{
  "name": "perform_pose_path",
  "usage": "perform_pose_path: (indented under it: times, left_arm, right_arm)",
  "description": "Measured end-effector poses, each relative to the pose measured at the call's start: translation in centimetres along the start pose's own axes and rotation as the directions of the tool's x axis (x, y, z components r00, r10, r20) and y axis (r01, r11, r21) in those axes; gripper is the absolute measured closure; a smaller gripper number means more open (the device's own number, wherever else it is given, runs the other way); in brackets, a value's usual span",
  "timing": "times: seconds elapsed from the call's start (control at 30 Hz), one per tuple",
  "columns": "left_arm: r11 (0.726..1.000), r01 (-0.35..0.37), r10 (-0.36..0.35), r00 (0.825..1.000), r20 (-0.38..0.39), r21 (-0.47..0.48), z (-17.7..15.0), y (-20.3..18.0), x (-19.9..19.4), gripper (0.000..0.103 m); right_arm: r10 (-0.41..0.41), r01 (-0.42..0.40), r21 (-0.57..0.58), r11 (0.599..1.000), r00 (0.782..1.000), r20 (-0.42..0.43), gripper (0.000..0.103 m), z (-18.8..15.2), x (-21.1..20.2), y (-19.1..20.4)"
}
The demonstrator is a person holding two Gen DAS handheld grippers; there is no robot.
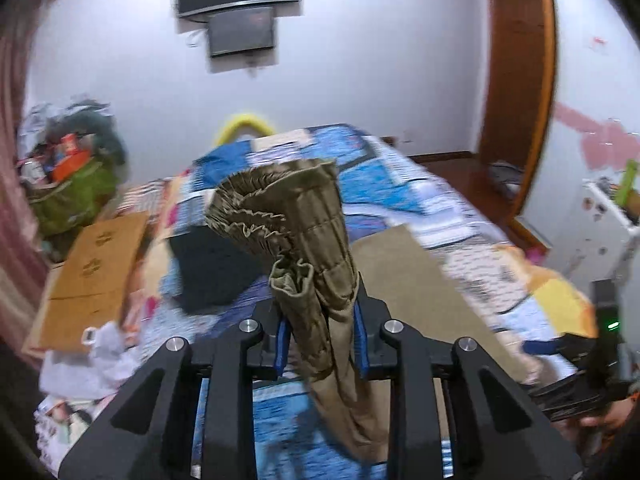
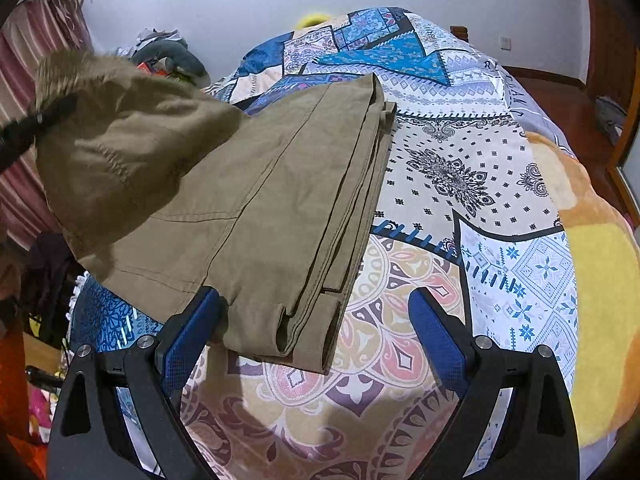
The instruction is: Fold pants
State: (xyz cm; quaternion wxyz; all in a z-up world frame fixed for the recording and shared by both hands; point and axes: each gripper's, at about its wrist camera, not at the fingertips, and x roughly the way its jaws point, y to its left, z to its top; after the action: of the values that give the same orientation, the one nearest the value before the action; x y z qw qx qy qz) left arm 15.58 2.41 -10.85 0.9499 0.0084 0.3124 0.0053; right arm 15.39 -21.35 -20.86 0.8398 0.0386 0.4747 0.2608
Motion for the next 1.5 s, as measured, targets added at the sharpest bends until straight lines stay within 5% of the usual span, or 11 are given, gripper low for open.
perform_pose_path:
  times: [0.17,0.37,0.43,0.57,0.83,1.0,1.3,1.5]
  left_arm:
    - [0.994,0.11,-0.109,0.993,-0.035,0.024,1.0,-3.3,0.9,0.077]
    - [0.975,0.221,-0.214,0.965,-0.153,0.024,0.7,-6.9,3.4,0.077]
    - [0.974,0.221,-0.21,0.961,-0.178,0.042,0.3,-7.8,4.0,0.069]
    - [0.964,0.261,-0.247,0.947,-0.208,0.044,-0.3,-8.8,4.1,0.032]
    - [0.99,0.124,-0.113,0.984,-0.14,0.069,0.5,-5.9,3.9,0.012]
    - [0.997,0.051,-0.038,0.981,-0.193,0.064,2.3,-1.9,7.9,0.007]
    - [0.997,-0.048,0.067,0.922,-0.382,0.059,4.6,1.9,20.2,0.007]
    - [0.986,-0.046,0.122,0.852,-0.509,0.16,3.0,0.5,28.0,0.007]
  right_arm:
    - [0.008,-0.008,-0.001,1.0,1.0,-0.011,0.009,0.2,0.1,-0.1]
    - [0.012,-0.012,0.007,1.0,1.0,-0.009,0.009,0.3,0.3,-0.2]
    - [0.013,-0.012,0.01,1.0,1.0,-0.007,0.009,0.3,0.3,-0.3]
    - [0.009,-0.009,0.006,1.0,1.0,-0.005,0.009,0.2,0.2,-0.3]
    - [0.01,-0.01,0.028,1.0,1.0,-0.003,0.009,0.0,-0.1,-0.7]
    - [0.014,-0.014,0.051,0.999,1.0,0.001,0.009,-0.1,-0.6,-0.9]
    - [-0.019,0.016,0.076,0.997,0.999,0.028,0.009,0.2,-1.3,-1.8]
    - [-0.04,0.035,0.137,0.99,0.999,0.035,0.009,0.7,-0.9,-3.7]
